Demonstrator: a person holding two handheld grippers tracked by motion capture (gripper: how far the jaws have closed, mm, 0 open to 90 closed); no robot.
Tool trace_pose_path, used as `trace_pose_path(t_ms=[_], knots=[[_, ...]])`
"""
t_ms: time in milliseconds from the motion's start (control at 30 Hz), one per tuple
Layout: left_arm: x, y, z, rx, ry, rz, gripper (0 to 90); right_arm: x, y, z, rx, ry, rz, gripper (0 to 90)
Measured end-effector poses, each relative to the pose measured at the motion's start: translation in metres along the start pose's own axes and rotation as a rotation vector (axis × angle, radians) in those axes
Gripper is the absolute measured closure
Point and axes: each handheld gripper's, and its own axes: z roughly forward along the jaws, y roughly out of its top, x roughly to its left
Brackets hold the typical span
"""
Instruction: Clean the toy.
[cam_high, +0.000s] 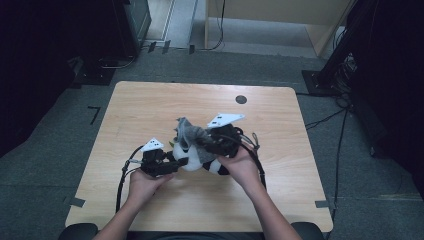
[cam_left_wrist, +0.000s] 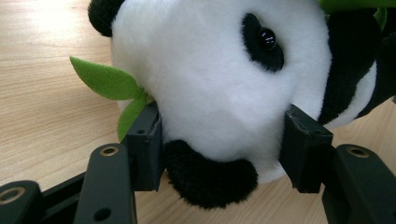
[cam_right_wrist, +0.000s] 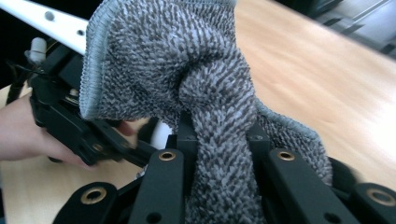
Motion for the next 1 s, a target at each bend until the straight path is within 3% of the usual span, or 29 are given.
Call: trace_pose_path(t_ms=[200, 367, 467, 767, 867, 1000], knots=[[-0.005, -0.002, -0.001, -0.014, 0.018, -0.002, 40.9, 0.025, -0.007, 0.042, 0.119, 0.012, -0.055, 75.9], [0.002, -0.004, 0.003, 0.038, 0.018, -0.046, 41.8, 0.03, -0.02, 0.058, 0.138, -0.011, -0.11, 76.7], [0.005, -0.003, 0.004, 0.032, 0.009, -0.052, 41.7, 0.031, -0.02, 0.057, 0.16, -0.041, -0.157, 77.1], [0.011, 0.0, 0.004, 0.019, 0.001, -0.064, 42.2, 0.012, -0.021, 0.033, 0.227, -0.094, -0.176, 78.1], [0.011, 0.001, 0.004, 0.024, 0.007, -0.046, 42.5, 0.003, -0.024, 0.025, 0.224, -0.082, -0.143, 78.1], [0.012, 0.002, 0.004, 0.031, 0.005, -0.037, 42.6, -0.013, -0.025, 0.011, 0.204, -0.117, -0.102, 78.1]])
